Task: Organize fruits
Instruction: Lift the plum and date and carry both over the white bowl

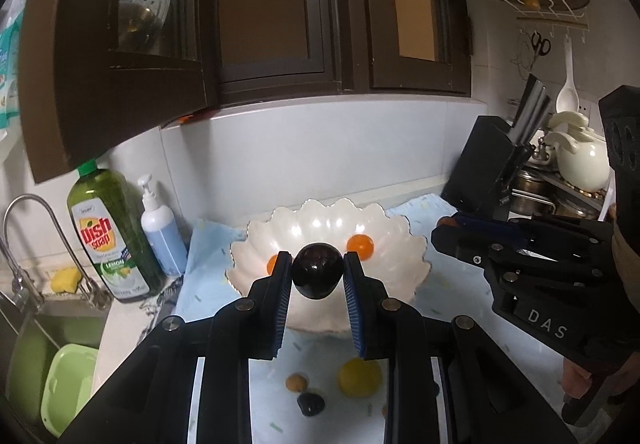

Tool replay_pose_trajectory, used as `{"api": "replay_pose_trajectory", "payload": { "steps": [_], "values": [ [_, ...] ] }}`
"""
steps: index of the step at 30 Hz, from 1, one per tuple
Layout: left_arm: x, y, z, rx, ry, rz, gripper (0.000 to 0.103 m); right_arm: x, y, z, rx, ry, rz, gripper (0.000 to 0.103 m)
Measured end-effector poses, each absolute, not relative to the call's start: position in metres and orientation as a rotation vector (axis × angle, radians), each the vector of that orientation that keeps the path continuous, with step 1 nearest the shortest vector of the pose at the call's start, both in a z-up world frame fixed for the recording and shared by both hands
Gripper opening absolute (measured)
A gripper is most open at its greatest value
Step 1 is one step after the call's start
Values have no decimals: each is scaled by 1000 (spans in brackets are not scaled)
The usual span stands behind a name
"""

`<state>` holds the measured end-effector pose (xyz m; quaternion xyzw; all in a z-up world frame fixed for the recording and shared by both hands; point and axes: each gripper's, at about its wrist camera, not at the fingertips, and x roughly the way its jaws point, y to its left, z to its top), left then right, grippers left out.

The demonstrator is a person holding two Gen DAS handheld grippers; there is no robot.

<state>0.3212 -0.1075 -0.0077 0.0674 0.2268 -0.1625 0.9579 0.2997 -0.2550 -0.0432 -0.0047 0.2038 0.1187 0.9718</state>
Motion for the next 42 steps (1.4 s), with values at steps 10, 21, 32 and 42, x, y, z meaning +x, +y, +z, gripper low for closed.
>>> {"api": "replay_pose_trajectory", "payload": {
  "steps": [10,21,32,42],
  "values": [
    [369,-117,5,159,454,-316,26,344,-259,-32,-40,388,233,17],
    [428,-131,2,187,484,-292,26,403,-267,-33,-63,437,236,17],
    [483,-142,-21,175,577,-278,26,464,-275,-49,-56,527,244,17],
    [526,-148,-48,175,668,-267,26,512,-276,-69,-60,626,241,17]
  ]
}}
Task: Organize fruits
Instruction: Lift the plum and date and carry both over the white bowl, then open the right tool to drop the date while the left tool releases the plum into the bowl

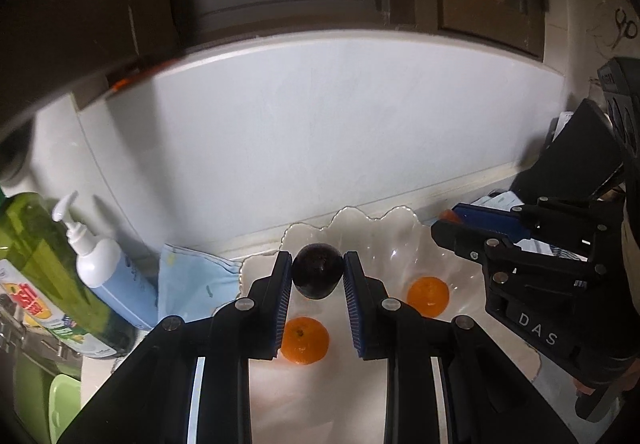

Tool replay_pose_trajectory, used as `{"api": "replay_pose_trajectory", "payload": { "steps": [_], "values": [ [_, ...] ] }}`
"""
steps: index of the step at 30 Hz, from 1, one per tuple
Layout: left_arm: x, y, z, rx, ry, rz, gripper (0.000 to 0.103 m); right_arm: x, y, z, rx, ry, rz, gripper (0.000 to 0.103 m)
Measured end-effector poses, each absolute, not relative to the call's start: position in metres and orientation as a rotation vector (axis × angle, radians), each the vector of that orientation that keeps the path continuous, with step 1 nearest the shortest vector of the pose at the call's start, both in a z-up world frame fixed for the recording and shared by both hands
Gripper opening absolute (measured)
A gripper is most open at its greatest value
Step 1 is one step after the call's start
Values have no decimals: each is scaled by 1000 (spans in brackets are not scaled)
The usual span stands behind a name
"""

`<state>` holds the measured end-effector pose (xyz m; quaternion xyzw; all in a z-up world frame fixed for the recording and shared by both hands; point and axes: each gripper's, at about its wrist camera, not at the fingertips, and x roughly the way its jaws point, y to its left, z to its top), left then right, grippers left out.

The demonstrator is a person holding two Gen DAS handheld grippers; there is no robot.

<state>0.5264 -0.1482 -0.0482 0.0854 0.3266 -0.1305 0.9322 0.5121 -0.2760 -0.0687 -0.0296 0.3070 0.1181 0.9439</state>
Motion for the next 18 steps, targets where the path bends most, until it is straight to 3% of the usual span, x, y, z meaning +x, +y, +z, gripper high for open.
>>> {"api": "replay_pose_trajectory", "payload": {
  "steps": [18],
  "values": [
    [577,-152,-89,129,838,-287,27,564,-286,-103,-16,787,203,18]
  ]
}}
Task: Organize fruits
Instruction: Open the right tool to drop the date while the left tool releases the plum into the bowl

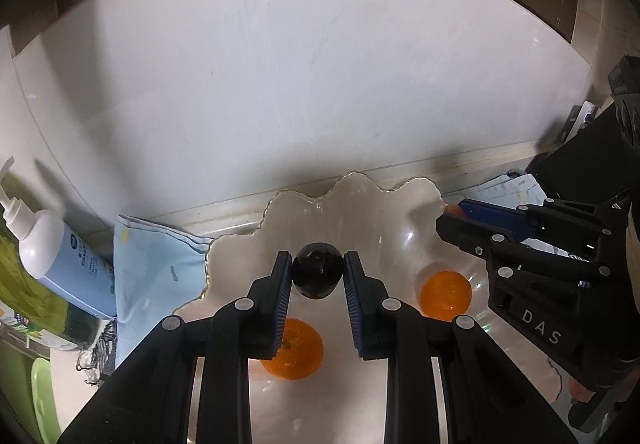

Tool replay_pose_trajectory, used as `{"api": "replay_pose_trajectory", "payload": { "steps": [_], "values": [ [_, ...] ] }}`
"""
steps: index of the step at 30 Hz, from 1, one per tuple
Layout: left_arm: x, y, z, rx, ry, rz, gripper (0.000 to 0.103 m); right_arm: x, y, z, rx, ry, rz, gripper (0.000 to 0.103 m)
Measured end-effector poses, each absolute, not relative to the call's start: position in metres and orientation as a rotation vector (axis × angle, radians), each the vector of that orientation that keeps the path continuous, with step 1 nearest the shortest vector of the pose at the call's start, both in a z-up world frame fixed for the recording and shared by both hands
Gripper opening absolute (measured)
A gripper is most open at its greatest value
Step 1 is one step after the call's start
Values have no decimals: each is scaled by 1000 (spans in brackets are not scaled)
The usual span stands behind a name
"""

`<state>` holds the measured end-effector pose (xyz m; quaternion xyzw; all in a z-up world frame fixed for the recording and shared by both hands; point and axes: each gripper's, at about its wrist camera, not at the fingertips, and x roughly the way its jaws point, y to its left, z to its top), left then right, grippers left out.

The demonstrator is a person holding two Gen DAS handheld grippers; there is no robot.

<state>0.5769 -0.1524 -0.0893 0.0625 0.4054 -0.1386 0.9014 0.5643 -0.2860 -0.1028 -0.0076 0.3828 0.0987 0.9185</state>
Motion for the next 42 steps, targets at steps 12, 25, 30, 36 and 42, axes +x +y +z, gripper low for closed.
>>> {"api": "replay_pose_trajectory", "payload": {
  "steps": [12,25,30,36,42],
  "values": [
    [572,-140,-81,133,785,-199,67,558,-292,-99,-32,782,130,49],
    [538,-125,-50,146,685,-139,85,530,-286,-81,-60,732,109,69],
    [521,-120,-44,135,665,-136,89,513,-290,-73,-51,701,86,75],
    [492,-118,-34,159,621,-132,93,488,-290,-61,-46,662,75,78],
    [465,-117,-24,146,585,-137,96,457,-285,-46,-71,608,85,78]
  ]
}}
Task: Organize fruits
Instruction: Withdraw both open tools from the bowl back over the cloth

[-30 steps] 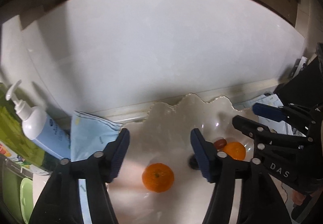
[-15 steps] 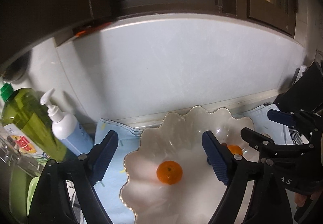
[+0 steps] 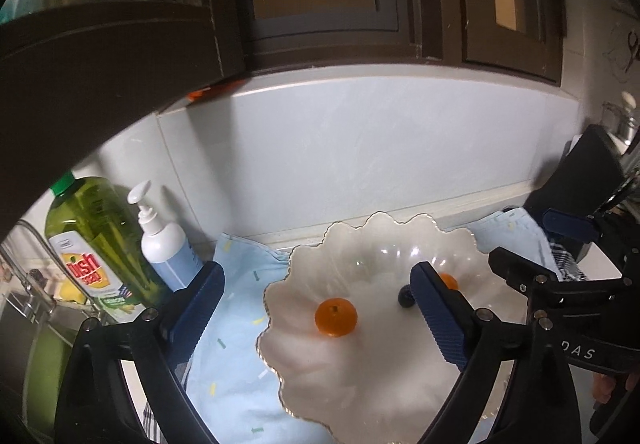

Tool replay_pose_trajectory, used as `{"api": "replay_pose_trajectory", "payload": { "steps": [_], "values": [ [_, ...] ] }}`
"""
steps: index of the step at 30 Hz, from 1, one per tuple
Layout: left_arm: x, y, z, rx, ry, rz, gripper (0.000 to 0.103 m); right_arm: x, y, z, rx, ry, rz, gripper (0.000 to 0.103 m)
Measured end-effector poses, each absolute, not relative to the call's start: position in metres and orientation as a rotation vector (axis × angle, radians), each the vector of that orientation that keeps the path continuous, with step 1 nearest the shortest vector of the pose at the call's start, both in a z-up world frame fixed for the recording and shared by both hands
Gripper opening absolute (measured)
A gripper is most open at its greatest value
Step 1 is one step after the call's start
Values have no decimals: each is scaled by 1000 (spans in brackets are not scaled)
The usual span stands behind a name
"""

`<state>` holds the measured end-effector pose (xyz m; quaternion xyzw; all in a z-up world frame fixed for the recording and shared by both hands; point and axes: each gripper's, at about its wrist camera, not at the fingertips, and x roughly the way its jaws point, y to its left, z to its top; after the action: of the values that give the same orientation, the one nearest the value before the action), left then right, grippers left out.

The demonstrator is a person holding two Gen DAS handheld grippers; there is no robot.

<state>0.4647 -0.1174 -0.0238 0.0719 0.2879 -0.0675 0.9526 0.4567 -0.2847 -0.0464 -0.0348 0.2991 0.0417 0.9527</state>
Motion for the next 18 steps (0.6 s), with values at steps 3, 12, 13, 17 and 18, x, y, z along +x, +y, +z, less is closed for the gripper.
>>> {"api": "replay_pose_trajectory", "payload": {
  "steps": [3,12,13,17,18],
  "values": [
    [446,-116,-18,140,563,-141,97,439,-281,-39,-86,576,85,78],
    [381,-101,1,141,474,-131,99,386,-273,-21,-120,486,101,78],
    [374,-99,3,143,465,-128,99,379,-271,-19,-128,477,106,78],
    [350,-89,8,136,441,-116,100,357,-265,-14,-137,445,119,78],
    [345,-87,8,136,439,-115,100,350,-263,-13,-137,440,125,78]
  ]
}}
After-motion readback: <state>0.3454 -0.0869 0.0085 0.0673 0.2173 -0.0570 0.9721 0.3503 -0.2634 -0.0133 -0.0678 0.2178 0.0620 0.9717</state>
